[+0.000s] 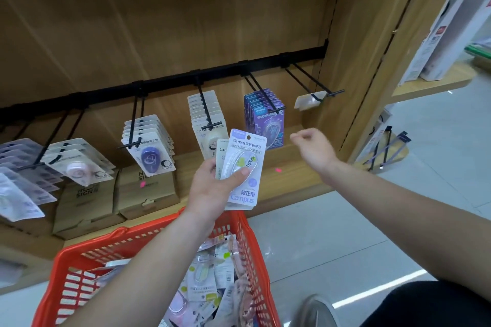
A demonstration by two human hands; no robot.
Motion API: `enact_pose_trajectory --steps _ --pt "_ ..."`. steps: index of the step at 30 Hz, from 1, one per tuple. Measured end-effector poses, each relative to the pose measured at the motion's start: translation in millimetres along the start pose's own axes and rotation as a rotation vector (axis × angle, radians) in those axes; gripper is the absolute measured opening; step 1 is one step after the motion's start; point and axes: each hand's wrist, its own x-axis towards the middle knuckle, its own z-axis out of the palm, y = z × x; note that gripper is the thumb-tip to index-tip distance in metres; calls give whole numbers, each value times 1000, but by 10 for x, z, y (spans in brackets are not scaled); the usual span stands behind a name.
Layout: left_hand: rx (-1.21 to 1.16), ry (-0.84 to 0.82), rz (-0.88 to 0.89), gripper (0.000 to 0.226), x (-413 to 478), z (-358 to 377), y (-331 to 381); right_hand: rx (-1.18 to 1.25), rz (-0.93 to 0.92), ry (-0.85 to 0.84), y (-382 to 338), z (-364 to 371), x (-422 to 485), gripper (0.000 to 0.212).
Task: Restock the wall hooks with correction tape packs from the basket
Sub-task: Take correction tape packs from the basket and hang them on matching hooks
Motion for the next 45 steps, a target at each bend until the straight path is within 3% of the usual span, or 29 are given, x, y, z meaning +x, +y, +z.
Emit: enact_pose_trajectory --steps 3,5,12,19,30,33,39,45 --pt "0 14 16 39 -20 -17 -19 162 -57 -464 -167 165 -493 31" --pt "17 25 40 38 -41 -30 -39 192 -103 -585 -235 264 -701 25" --pt "77 68 43 30 -94 -154 -57 249 -136 -584 -268 311 -816 13" --pt "146 162 -8 17 -88 -525 -66 186 -166 -487 -207 426 -694 14" --pt "98 214 6 21 -126 -945 -23 179 -198 -448 -485 913 -485 20" --pt "108 212 0 21 -142 -1026 -34 150 -196 -483 -455 974 -515 13" --pt "209 191 -17 19 -304 -1290 112 96 -235 -719 -571 1098 -846 27" --pt "360 182 4 21 -765 -1884 417 69 -263 -781 -867 1419 -1286 33"
